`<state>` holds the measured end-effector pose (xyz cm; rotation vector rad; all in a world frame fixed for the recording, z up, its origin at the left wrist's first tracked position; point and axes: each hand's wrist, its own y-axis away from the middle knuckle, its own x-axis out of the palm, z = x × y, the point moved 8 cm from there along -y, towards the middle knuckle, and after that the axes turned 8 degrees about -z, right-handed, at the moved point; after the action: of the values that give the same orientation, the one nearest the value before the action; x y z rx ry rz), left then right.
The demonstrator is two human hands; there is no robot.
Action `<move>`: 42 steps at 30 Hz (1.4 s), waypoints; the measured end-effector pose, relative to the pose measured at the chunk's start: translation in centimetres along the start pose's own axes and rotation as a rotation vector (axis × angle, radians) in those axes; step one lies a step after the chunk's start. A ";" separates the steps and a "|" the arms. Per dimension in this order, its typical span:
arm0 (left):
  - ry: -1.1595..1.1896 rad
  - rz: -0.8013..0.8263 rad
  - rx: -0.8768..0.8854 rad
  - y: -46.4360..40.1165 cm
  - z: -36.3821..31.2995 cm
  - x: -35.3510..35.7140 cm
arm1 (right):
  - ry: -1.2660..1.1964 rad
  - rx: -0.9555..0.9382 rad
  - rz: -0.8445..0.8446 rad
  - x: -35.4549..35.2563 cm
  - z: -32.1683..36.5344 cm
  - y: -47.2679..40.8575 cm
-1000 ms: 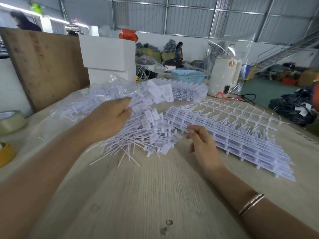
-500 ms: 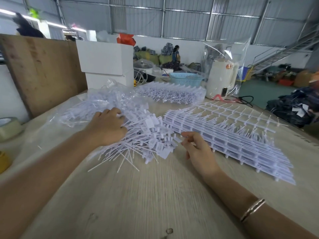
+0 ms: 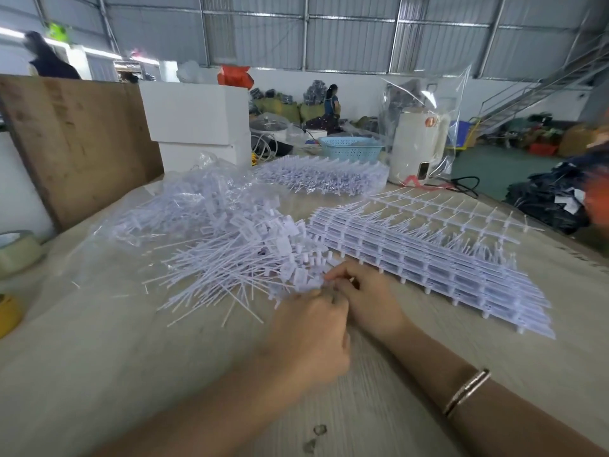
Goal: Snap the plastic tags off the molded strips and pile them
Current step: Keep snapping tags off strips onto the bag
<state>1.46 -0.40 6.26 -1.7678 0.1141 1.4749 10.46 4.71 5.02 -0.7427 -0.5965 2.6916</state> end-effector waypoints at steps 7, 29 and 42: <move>0.322 0.039 0.007 1.2 0.7 1.8 | 0.312 -0.020 -0.074 -3.4 -1.3 -3.1; 0.537 0.020 0.041 1.4 1.2 2.4 | 0.964 0.076 -0.162 -10.9 -4.7 -14.7; 0.521 0.052 -0.004 1.5 1.0 2.2 | 0.976 0.134 0.219 -9.3 -3.2 -13.0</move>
<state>0.55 0.19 3.61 -2.1278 0.4248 1.0162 21.95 13.59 12.36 -1.9478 -0.0782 2.0931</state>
